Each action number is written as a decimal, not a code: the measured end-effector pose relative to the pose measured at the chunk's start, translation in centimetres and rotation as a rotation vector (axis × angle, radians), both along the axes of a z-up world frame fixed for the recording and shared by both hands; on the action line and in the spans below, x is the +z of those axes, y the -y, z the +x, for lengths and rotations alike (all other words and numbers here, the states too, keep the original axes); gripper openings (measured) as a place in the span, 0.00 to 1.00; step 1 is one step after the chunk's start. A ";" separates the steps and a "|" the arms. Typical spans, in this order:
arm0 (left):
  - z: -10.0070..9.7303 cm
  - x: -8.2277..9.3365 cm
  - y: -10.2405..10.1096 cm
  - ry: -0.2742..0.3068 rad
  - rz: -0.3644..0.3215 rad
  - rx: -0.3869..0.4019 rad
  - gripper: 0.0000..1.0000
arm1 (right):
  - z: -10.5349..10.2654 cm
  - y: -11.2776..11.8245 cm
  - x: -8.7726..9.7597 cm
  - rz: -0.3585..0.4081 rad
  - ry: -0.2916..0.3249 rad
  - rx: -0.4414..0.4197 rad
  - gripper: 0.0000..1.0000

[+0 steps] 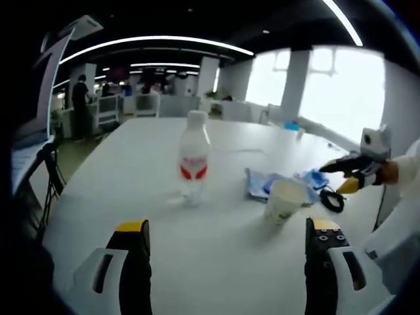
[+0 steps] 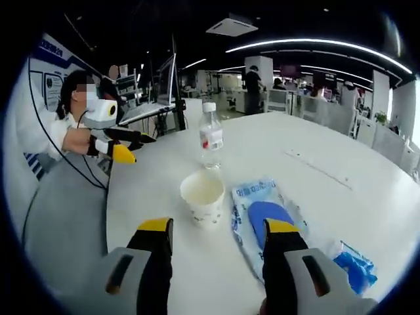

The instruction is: Arrange the tabletop items into an orderly group along one side of the table until the central work area is clear of visible clutter.

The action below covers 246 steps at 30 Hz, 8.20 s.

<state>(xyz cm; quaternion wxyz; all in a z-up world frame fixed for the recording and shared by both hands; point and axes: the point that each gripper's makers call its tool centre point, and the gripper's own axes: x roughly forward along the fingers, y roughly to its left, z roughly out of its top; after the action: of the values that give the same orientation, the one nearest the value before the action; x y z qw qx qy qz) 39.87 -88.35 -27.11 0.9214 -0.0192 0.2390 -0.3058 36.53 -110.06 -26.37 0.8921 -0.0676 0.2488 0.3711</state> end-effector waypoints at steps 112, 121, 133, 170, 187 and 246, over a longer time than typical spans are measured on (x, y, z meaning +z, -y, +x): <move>-4.6 -1.8 -1.7 -0.025 -0.055 0.026 0.94 | 11.6 -13.3 -1.9 -0.400 0.009 0.415 0.00; -4.6 -1.9 -1.9 -0.029 -0.054 0.027 0.93 | 13.0 -13.5 -2.9 -0.385 -0.012 0.394 0.00; -4.5 -2.2 -2.0 -0.042 -0.060 0.034 0.91 | 13.4 -13.6 -4.4 -0.410 -0.027 0.405 0.00; -4.8 -2.7 -2.2 -0.084 -0.084 0.045 0.91 | 12.7 -13.6 -3.5 -0.361 0.000 0.383 0.22; -5.1 -3.4 -1.6 -0.099 -0.061 0.020 0.91 | 12.7 -10.6 -1.8 -0.217 -0.051 0.201 0.59; -6.2 -4.7 -1.1 -0.134 0.027 -0.038 0.90 | 6.5 -1.1 -0.8 -0.118 -0.099 -0.019 0.64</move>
<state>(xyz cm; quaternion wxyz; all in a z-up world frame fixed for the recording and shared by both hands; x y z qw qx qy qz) 33.62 -87.29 -31.77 0.8976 -0.0227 0.3045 -0.3180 43.04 -108.92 -27.15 0.8765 -0.0994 0.3149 0.3502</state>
